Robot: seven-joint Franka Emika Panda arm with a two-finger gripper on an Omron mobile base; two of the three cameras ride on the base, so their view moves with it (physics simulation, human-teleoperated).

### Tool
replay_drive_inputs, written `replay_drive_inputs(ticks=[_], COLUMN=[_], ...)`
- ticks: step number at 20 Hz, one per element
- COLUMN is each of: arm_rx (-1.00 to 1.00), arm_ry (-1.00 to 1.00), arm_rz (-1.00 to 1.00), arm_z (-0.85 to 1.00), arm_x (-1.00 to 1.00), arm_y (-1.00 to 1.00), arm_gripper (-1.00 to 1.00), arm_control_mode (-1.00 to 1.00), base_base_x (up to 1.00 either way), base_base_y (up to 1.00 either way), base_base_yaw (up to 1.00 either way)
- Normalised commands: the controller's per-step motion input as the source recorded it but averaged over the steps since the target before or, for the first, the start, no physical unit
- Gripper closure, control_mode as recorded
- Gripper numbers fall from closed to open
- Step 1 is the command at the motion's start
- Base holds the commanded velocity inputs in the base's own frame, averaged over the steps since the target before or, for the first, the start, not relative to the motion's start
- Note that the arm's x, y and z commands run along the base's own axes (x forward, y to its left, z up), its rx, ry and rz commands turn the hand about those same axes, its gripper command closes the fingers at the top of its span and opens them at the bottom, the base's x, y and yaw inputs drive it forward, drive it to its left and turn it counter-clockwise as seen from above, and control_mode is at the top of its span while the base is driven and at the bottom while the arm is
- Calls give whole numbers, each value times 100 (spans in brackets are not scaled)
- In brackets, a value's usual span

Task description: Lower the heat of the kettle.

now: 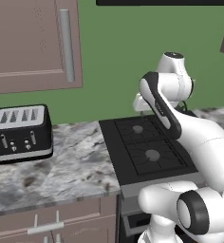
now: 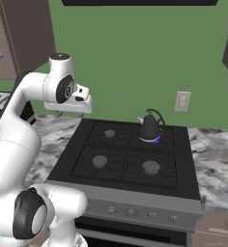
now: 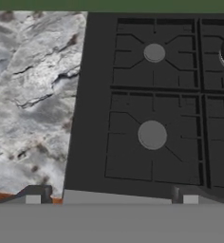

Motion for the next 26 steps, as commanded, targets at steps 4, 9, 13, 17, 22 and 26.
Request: replay_drive_inputs(ticks=[4, 9, 13, 17, 22, 26], arm_rx=[0, 7, 20, 25, 29, 31], arm_ry=[-4, -10, -10, -14, -11, -6], arm_rz=[4, 1, 0, -1, 0, -1], arm_z=[0, -20, -48, -60, -66, -67], arm_x=[4, -20, -57, -72, -74, -69], arm_y=[-5, -47, -69, -72, -72, -68], arm_gripper=[-100, -100, -100, -100, -100, -100], arm_control_mode=[-100, -100, -100, -100, -100, -100], base_base_x=[3, 0, 0, 0, 0, 0], base_base_y=[0, 0, 0, 0, 0, 0], base_base_yaw=[1, 0, 0, 0, 0, 0])
